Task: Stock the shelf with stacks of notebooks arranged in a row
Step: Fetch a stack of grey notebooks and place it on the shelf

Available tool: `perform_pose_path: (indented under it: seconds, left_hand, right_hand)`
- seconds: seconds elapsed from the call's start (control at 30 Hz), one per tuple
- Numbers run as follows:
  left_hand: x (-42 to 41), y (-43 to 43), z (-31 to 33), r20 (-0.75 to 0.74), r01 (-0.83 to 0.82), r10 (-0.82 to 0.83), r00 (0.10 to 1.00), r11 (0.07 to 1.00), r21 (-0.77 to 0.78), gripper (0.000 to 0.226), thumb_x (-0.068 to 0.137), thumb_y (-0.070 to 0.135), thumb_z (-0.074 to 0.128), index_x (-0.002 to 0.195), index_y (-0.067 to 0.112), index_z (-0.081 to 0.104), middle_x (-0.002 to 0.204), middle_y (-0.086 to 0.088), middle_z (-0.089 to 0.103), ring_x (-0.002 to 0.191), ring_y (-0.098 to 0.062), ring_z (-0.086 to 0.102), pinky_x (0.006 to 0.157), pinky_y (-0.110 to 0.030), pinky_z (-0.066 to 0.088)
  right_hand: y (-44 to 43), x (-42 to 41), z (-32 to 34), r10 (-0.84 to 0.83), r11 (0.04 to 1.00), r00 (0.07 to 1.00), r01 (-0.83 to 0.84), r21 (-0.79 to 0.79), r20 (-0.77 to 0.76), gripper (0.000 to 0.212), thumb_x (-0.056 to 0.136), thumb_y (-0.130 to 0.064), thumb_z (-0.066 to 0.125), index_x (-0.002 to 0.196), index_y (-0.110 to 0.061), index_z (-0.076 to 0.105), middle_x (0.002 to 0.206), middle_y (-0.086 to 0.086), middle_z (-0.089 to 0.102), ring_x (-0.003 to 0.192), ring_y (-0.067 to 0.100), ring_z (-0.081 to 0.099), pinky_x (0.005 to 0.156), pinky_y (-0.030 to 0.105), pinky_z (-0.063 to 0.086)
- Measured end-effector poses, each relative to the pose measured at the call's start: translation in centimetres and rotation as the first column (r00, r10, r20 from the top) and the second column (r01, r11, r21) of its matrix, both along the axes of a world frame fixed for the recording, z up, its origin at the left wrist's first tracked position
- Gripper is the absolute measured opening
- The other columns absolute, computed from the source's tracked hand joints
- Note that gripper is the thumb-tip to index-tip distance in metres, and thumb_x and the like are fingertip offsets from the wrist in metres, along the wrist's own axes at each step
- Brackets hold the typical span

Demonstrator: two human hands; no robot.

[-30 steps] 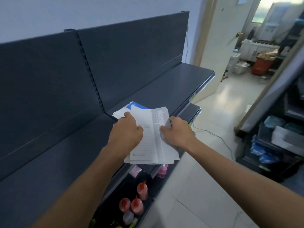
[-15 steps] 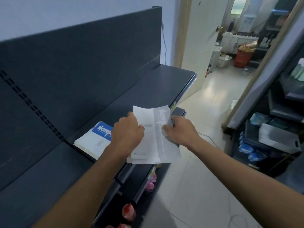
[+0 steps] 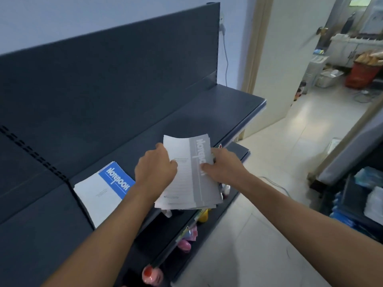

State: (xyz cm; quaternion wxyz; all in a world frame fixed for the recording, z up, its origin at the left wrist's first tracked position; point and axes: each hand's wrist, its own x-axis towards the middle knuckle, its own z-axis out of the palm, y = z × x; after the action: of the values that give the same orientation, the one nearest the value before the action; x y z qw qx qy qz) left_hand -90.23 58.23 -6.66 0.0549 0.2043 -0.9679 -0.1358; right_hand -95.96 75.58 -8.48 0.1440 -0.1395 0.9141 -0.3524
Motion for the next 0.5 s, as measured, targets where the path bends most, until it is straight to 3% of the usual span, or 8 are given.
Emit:
perform_pose_path:
  seconds: [0.1,0.2,0.5]
  left_hand:
    - [-1.7,-0.6,-0.2,0.042,-0.059,0.058,0.997,0.998,0.022,0.027,0.093,0.030,0.057,0.107,0.011,0.046,0.092,-0.006,0.055,0.080,-0.029,0.051,0.064,-0.036,0.040]
    - [-4.0,-1.6,-0.7,0.068,-0.101,0.098,0.993,0.994,0.043,0.027,0.094,0.030,0.057,0.106,0.010,0.043,0.091,-0.006,0.052,0.082,-0.030,0.050,0.065,-0.037,0.041]
    - [-8.9,-7.0,-2.1,0.020,-0.171,0.170,0.985,0.970,0.175,0.028,0.093,0.027,0.060,0.104,0.007,0.043,0.088,-0.005,0.051,0.081,-0.026,0.050,0.058,-0.032,0.038]
  right_hand:
    - [-0.8,-2.6,-0.4,0.046,0.999,0.999,-0.046,0.009,-0.021,0.024,0.091,-0.024,0.058,0.113,-0.024,0.066,0.104,-0.004,0.071,0.097,0.022,0.067,0.076,0.034,0.055]
    - [-2.2,-5.5,-0.9,0.065,0.998,0.997,-0.064,0.029,-0.034,0.018,0.090,-0.024,0.058,0.107,-0.022,0.065,0.095,-0.006,0.068,0.086,0.019,0.064,0.055,0.023,0.041]
    - [-8.0,-11.8,-0.9,0.106,0.993,0.992,-0.102,0.065,-0.063,0.027,0.089,-0.023,0.060,0.115,-0.023,0.067,0.101,-0.005,0.072,0.088,0.019,0.066,0.063,0.026,0.046]
